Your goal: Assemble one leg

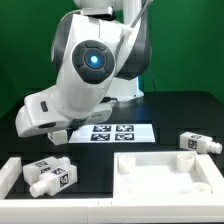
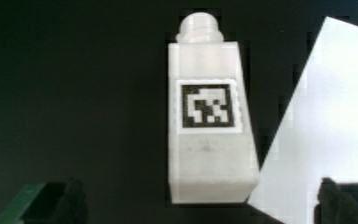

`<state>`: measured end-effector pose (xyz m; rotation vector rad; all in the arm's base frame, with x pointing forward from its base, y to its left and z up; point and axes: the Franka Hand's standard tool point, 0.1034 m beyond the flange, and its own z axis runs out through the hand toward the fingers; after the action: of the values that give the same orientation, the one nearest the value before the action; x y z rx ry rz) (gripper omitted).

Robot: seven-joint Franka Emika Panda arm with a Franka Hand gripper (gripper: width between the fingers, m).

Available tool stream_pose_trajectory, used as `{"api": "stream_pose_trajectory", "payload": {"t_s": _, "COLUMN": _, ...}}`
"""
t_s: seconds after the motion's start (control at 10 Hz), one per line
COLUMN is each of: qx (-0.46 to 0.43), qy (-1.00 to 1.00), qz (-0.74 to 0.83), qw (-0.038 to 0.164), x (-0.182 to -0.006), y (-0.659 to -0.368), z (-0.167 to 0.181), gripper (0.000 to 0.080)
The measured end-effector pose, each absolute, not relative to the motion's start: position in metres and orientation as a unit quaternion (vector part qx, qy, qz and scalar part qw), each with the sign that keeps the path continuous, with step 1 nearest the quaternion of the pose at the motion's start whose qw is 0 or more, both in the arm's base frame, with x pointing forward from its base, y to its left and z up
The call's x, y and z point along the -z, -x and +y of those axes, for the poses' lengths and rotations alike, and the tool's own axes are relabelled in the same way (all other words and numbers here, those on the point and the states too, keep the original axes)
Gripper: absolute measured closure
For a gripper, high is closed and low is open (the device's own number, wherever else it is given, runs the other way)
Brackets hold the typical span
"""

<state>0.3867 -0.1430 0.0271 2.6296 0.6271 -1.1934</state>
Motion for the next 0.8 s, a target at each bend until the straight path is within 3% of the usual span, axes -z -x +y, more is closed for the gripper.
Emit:
{"api": "stream_pose_trajectory", "payload": {"t_s": 0.3, "qx": 0.407, "qy": -0.886, "qz": 0.198, "qw": 0.102, "x": -0.004, "y": -0.366, "z": -0.141, "gripper": 0.0151}}
{"api": "stream_pose_trajectory", "payload": {"t_s": 0.7, "qx": 0.410, "qy": -0.884, "qz": 0.201, "qw": 0.099, "x": -0.002, "y": -0.361, "z": -0.141, "gripper": 0.0181}}
{"api": "stream_pose_trajectory", "payload": {"t_s": 0.8, "qx": 0.410, "qy": -0.884, "qz": 0.201, "qw": 0.099, "x": -0.002, "y": -0.361, "z": -0.141, "gripper": 0.0362}}
